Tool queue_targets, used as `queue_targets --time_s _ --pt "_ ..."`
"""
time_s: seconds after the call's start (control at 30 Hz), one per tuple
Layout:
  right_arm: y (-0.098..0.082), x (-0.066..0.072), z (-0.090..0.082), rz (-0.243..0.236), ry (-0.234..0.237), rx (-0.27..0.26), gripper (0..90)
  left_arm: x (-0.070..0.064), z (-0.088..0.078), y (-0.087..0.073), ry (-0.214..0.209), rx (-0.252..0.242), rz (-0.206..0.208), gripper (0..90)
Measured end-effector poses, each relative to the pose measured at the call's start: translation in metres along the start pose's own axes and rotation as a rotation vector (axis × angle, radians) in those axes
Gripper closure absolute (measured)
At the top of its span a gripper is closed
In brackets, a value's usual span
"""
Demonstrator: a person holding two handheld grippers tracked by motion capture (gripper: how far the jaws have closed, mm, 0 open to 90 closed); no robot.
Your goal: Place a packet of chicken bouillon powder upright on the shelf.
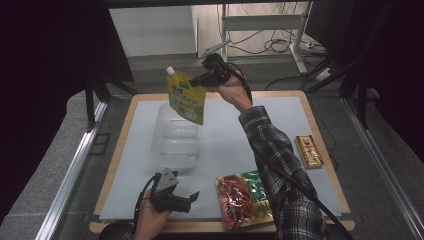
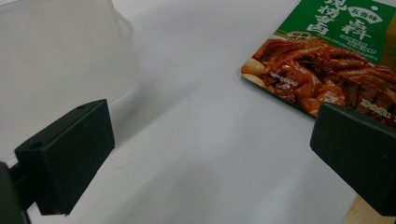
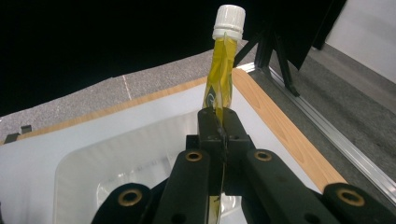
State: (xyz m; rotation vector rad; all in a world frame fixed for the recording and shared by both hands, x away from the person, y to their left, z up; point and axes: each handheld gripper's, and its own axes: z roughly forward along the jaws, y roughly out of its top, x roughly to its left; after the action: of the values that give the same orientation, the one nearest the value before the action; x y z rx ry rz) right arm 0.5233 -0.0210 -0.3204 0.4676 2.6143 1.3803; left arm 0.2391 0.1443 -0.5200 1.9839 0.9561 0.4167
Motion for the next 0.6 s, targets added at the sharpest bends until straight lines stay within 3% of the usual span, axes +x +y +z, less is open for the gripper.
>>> queue_targets --time_s 0.33,0.6 --pt "0.006 0.005 0.023 -0.006 0.018 0.002 89.3 -0.001 0.001 0.000 -0.007 0.002 0.003 0.0" --pt "0.004 0.005 0.039 -0.016 0.024 0.039 89.3 -0.001 0.001 0.000 -0.009 0.003 0.004 0.0"
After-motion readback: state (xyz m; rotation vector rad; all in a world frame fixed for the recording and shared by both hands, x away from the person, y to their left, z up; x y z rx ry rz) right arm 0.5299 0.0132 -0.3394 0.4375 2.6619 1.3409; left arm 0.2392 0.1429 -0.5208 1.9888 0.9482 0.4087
